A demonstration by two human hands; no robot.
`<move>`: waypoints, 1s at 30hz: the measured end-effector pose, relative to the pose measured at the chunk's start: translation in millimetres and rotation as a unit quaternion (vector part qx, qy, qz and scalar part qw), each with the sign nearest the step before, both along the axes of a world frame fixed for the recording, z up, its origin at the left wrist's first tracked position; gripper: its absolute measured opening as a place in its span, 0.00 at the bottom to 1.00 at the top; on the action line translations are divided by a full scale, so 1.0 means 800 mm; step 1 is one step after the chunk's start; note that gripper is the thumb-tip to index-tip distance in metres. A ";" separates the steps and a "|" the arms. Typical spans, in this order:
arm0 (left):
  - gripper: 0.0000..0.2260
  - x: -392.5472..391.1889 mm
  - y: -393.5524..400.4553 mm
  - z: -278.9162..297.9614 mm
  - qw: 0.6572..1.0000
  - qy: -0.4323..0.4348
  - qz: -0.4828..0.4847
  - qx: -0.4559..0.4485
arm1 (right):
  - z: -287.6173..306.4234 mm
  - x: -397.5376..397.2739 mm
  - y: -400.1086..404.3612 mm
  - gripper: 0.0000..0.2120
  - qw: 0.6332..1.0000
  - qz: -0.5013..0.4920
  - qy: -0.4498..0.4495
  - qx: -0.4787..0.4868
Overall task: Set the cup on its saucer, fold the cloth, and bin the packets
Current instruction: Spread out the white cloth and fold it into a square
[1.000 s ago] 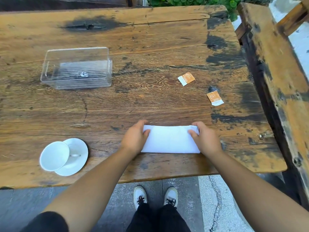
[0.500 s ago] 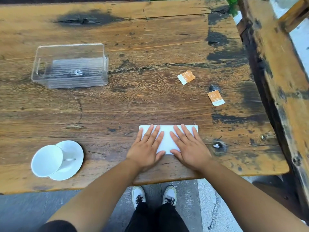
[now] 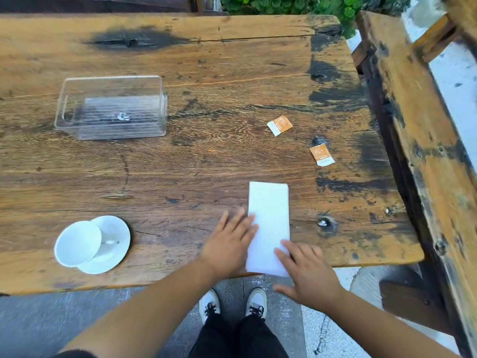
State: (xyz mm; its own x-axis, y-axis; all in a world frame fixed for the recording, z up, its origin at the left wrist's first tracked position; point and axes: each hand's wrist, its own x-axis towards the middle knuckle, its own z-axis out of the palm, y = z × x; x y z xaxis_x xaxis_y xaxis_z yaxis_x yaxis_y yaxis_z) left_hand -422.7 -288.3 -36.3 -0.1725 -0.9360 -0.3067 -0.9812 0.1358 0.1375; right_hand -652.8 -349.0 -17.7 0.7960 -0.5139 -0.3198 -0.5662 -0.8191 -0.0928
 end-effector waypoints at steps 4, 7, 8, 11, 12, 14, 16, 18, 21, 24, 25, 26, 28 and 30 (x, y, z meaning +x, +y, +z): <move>0.29 -0.006 0.034 -0.004 0.995 0.050 -0.081 0.040 | -0.016 -0.016 0.012 0.36 0.995 0.096 -0.037 -0.011; 0.39 0.002 0.045 -0.005 0.991 0.025 -0.129 0.028 | -0.024 -0.021 0.012 0.31 0.992 0.118 -0.047 -0.010; 0.41 0.004 0.049 -0.005 0.989 0.014 -0.145 0.030 | -0.027 -0.022 0.013 0.30 0.991 0.119 -0.059 -0.011; 0.40 0.005 0.061 -0.006 0.986 -0.011 -0.163 0.045 | -0.031 -0.027 0.018 0.32 0.988 0.126 -0.082 -0.019; 0.38 0.004 0.063 -0.006 0.987 -0.013 -0.157 0.042 | -0.033 -0.029 0.020 0.33 0.987 0.135 -0.077 -0.027; 0.34 0.000 0.065 -0.002 0.989 -0.016 -0.143 0.025 | -0.034 -0.032 0.020 0.32 0.985 0.153 -0.069 -0.039; 0.31 -0.003 0.066 0.001 0.991 -0.018 -0.135 0.017 | -0.033 -0.033 0.016 0.27 0.983 0.160 -0.081 -0.048; 0.29 -0.007 0.065 0.002 0.991 -0.019 -0.133 0.014 | -0.034 -0.035 0.012 0.21 0.980 0.162 -0.104 -0.047; 0.24 -0.010 0.062 0.008 0.989 -0.015 -0.143 0.020 | -0.034 -0.034 0.009 0.15 0.979 0.158 -0.130 -0.019; 0.19 -0.007 0.060 0.011 0.989 0.000 -0.147 0.024 | -0.022 -0.032 0.004 0.15 0.980 0.142 -0.137 0.025; 0.18 -0.005 0.059 0.011 0.990 0.031 -0.137 0.026 | -0.018 -0.031 0.002 0.14 0.980 0.123 -0.147 0.051; 0.18 -0.002 0.057 0.010 0.990 0.075 -0.114 0.024 | -0.015 -0.029 0.001 0.14 0.979 0.086 -0.161 0.089; 0.19 0.003 0.050 0.014 0.981 0.190 -0.016 0.046 | -0.008 -0.023 -0.003 0.16 0.965 -0.041 -0.184 0.183; 0.17 0.005 0.038 0.024 0.953 0.289 0.073 0.054 | 0.002 -0.012 -0.008 0.16 0.936 -0.161 -0.189 0.248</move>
State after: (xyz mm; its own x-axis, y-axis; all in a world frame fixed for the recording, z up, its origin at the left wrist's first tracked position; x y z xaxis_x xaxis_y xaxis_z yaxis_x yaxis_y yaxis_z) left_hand -418.4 -258.0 -17.0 -0.2124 -0.9313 -0.2959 -0.7443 -0.0420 0.6665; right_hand -662.2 -355.2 -16.3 0.7293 -0.6102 -0.3095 -0.6267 -0.4144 -0.6599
